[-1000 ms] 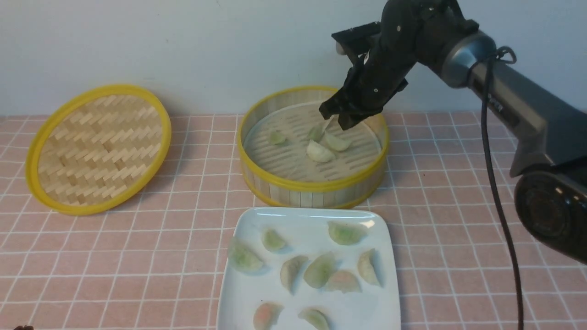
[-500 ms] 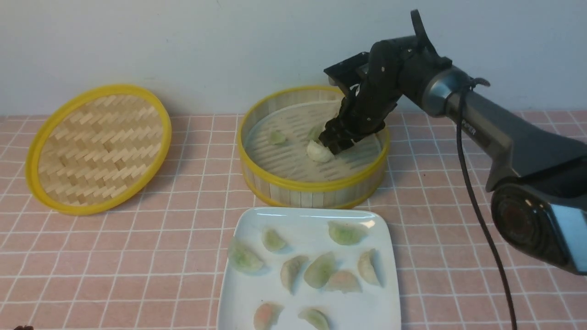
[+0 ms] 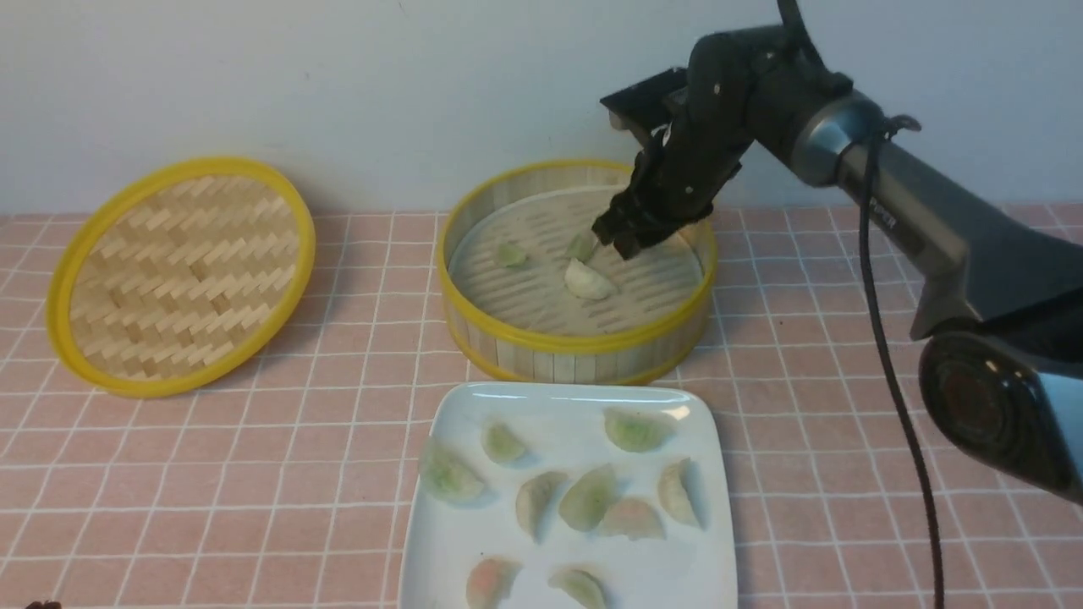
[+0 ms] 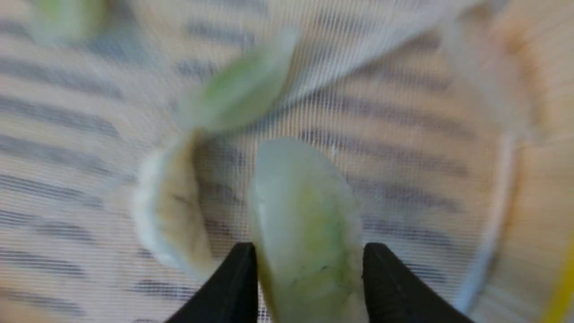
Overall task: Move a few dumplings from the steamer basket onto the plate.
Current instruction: Use the right arm to grab a dumpling from inside the steamer, then use the right arm to put the dumpling into the plate
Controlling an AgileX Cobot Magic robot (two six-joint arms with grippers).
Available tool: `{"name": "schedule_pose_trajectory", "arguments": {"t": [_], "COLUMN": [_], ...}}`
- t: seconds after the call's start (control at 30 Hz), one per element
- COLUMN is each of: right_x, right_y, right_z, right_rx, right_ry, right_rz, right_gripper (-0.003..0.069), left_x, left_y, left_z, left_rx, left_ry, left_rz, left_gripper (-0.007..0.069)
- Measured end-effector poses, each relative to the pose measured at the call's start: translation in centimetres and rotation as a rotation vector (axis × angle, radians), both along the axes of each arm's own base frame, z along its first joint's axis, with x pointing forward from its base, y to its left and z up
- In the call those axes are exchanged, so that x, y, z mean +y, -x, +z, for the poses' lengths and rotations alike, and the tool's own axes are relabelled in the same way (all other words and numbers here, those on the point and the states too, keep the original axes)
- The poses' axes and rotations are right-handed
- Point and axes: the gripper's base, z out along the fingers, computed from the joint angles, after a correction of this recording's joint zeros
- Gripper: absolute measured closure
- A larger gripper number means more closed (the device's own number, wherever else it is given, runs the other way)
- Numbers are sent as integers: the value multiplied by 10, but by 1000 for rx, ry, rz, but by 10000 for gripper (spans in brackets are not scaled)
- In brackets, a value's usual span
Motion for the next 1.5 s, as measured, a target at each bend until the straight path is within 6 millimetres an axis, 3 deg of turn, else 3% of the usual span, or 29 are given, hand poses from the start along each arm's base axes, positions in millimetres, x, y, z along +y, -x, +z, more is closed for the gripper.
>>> {"name": "schedule_pose_trajectory", "arguments": {"t": [0.17,0.3,0.37,0.53,0.77,0.97,1.13,1.3,1.4,1.5], "right_x": [-5,-13,-20,-23,9,18,18,26,34,39], "right_y": [19,48,74,132,188,191,187,169,147,126], "right_z": [52,65,74,59,-1,-7,-1,32,62,74], "right_rx": [-44,39,92,252,430,359,335,181,2,-78], "right_ry": [-61,-73,-85,-73,29,56,55,17,-22,-25], "right_rz": [-14,-8,-3,41,150,169,153,160,155,148], "right_gripper": [384,384,384,384,384,376,237,178,172,171], "left_x": [0,0,0,0,0,0,0,0,0,0], "left_y": [0,0,0,0,0,0,0,0,0,0], "left_z": [0,0,0,0,0,0,0,0,0,0], "left_rx": [0,0,0,0,0,0,0,0,0,0], "left_ry": [0,0,0,0,0,0,0,0,0,0], "left_rz": [0,0,0,0,0,0,0,0,0,0], "left_gripper": [631,631,631,631,631,631,631,631,631,631]}}
